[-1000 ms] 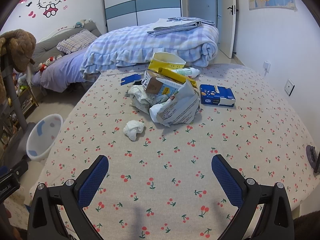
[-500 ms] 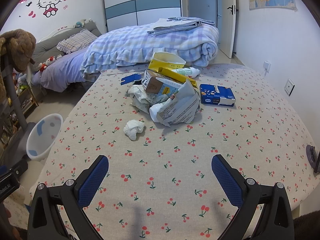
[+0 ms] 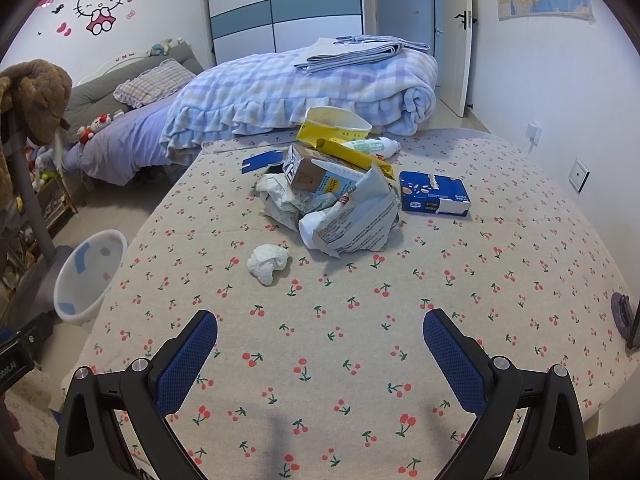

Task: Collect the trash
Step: 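Reach the right tool to the blue biscuit box and grasp it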

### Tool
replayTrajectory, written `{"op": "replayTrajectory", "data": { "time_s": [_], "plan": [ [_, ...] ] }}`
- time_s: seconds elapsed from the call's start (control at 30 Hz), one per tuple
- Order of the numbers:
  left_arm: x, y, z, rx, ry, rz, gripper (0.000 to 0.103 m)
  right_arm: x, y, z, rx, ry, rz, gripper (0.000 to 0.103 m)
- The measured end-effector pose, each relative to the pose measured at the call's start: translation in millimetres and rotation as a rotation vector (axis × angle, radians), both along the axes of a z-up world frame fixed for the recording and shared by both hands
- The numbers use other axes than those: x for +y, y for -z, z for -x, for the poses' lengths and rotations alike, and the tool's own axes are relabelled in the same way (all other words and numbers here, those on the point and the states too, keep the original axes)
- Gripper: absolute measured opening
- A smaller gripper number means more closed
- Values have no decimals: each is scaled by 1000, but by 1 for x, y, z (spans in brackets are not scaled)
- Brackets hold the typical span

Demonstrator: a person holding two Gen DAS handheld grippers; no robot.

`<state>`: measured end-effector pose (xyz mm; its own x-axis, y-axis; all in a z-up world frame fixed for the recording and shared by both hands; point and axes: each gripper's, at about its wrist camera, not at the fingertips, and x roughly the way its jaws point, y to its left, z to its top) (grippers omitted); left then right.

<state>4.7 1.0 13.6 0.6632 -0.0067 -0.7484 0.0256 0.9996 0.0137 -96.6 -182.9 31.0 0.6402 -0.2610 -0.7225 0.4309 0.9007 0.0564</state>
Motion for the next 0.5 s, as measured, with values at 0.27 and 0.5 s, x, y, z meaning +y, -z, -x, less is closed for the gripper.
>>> {"op": "replayTrajectory", "data": {
  "time_s": [0.27,0.5],
  "plan": [
    [-19,-12,-20,28,103,-18,102,-16,-17,-19,56,-38,-58,103],
    [-44,-21,-42,47,178,9,102,-77,-35,-44,121,-40,-162,103]
  ]
}}
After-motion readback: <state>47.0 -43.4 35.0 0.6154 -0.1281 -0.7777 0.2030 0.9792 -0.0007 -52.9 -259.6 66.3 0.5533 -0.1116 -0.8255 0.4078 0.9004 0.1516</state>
